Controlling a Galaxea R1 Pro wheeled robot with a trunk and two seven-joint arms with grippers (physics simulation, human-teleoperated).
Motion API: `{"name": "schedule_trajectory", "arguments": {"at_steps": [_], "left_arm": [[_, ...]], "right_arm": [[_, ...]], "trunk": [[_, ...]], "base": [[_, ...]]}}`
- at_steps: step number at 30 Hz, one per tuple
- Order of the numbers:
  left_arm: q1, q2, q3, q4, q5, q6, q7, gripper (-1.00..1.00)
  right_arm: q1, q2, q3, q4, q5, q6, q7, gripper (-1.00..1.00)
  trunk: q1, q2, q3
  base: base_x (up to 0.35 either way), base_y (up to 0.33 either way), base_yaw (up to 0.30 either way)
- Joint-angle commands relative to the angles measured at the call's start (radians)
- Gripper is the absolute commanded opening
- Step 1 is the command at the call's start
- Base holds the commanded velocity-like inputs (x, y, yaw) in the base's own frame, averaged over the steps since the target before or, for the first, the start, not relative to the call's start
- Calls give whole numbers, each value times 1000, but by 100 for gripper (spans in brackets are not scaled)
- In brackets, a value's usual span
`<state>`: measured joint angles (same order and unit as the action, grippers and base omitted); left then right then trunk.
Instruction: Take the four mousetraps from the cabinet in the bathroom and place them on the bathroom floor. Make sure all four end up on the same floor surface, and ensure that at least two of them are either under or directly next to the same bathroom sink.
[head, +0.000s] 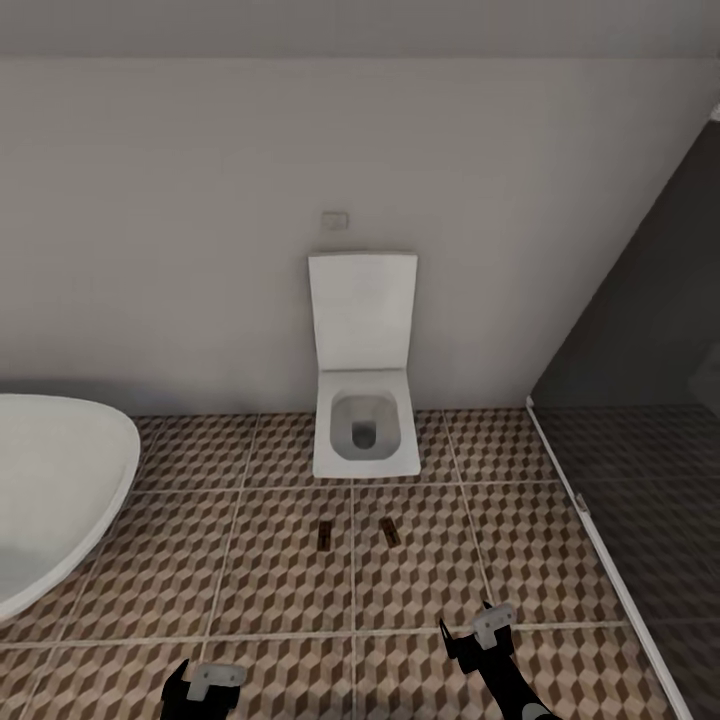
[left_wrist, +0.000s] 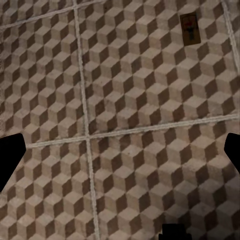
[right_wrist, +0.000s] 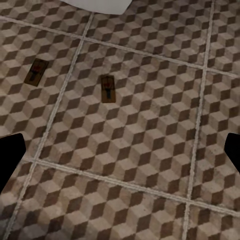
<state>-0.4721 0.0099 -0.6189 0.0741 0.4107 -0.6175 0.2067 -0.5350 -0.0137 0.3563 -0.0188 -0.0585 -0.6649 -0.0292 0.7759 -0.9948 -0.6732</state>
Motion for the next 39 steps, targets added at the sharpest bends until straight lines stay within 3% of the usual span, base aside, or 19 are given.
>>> {"name": "schedule_trajectory", "arguments": {"at_steps": [1,39], "left_arm": [[-1,-1,-9,3,4,-4,3,100],[-1,-2,-9,3,4,-4,3,100]], "right_arm": [[0,0,9,0,-6,-2,-3,100],[0,0,9,0,-6,-4,-3,100]], "trunk": [[-4,7,4],[-150,273,183]], "base": [[0,0,0],[0,0,0]]}}
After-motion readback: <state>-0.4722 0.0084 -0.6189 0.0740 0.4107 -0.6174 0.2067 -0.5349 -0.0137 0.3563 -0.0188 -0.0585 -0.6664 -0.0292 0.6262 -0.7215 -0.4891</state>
